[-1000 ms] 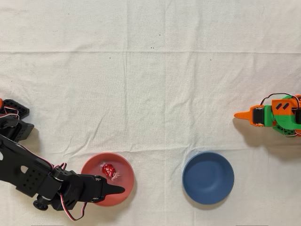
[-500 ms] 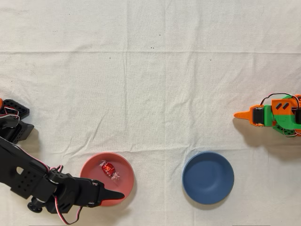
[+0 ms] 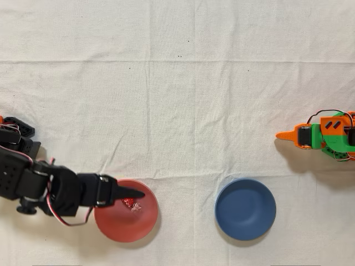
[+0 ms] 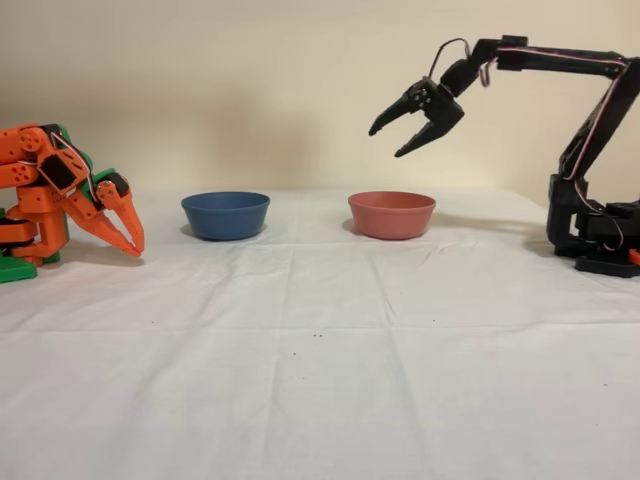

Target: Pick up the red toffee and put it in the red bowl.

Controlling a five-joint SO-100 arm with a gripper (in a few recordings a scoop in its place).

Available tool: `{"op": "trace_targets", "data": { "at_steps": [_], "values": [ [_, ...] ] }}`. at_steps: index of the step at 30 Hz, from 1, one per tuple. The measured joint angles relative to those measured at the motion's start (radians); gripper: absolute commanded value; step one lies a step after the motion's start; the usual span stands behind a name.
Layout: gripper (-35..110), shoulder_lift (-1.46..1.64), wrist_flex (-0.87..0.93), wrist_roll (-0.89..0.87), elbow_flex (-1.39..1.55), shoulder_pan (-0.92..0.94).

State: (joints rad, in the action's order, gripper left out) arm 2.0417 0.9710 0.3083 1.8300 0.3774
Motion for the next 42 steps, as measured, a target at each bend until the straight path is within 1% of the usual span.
{"op": "trace_targets", "data": {
  "at_steps": [5, 10, 17, 24, 33, 36, 42],
  "values": [
    [9, 0.183, -0.058, -0.064, 0.152, -0.069],
    [1, 0.364, -0.129, -0.08, 0.351, -0.158],
    [1, 0.523, -0.178, -0.08, 0.529, -0.23],
    [1, 0.769, -0.244, -0.035, 0.778, -0.281],
    [0, 1.029, -0.313, -0.034, 1.043, -0.342],
    [0, 1.069, -0.308, -0.051, 1.08, -0.342],
    [0, 1.155, -0.235, -0.061, 1.081, -0.377]
  ]
}}
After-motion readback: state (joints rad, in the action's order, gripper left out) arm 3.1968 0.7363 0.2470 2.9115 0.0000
